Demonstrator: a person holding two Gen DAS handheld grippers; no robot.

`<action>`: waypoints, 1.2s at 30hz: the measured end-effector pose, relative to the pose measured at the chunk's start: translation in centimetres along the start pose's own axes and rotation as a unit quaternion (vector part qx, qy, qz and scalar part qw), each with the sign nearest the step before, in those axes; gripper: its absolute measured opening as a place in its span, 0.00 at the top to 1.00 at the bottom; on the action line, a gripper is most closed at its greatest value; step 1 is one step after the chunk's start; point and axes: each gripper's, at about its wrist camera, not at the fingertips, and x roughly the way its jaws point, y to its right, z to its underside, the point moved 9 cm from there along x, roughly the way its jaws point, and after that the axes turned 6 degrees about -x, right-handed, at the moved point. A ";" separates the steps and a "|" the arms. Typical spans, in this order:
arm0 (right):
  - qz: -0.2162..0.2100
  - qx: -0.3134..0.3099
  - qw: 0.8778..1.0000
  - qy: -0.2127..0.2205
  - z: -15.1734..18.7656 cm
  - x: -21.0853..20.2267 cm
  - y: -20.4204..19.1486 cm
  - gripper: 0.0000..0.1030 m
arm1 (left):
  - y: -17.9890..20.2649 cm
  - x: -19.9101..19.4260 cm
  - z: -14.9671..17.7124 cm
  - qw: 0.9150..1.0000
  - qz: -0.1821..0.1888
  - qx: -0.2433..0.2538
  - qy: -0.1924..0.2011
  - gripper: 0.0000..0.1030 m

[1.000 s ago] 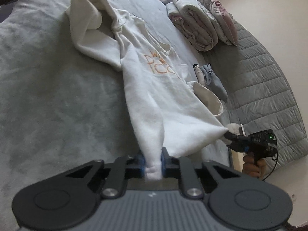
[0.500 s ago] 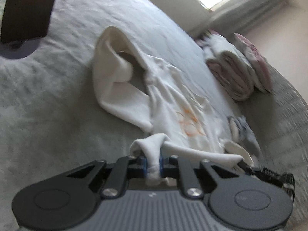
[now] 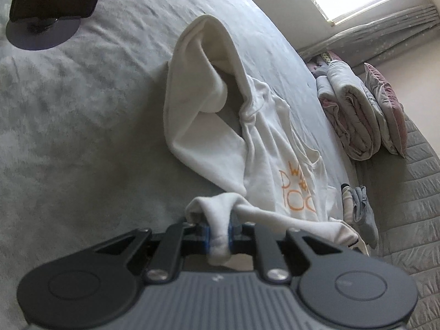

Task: Fold clothes
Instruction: 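Grasp the hem corners with both grippers and pull the T-shirt taut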

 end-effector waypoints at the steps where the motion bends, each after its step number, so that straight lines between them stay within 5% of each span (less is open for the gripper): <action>1: 0.006 -0.009 1.000 0.000 0.1 0.0 0.0 0.51 | 0.0 0.0 0.0 1.000 0.001 -0.002 0.000 0.88; 13: 0.097 -0.197 0.976 0.012 1.6 1.5 -1.7 0.51 | 0.1 0.0 0.3 1.000 -0.002 -0.009 -0.001 0.87; 17: 0.132 -0.243 0.961 -0.012 2.8 2.2 -0.9 0.62 | -0.1 0.2 0.5 1.000 -0.006 -0.001 -0.008 0.84; 20: 0.129 -0.229 0.965 -0.020 2.8 1.6 -0.7 0.89 | -0.1 0.1 0.6 1.000 -0.006 0.001 -0.014 0.84; 21: 0.126 -0.217 0.968 -0.022 2.7 1.3 -0.6 0.91 | -0.1 0.0 0.7 1.000 -0.007 0.000 -0.017 0.86; 28: 0.074 -0.103 0.992 -0.020 2.2 -3.4 -3.2 0.97 | 1.7 -2.7 2.1 0.998 0.020 -0.017 -0.055 0.88; 36: 0.054 -0.046 0.997 -0.031 2.9 -8.7 -5.3 0.97 | 4.7 -5.4 4.6 0.995 0.015 0.037 -0.094 0.88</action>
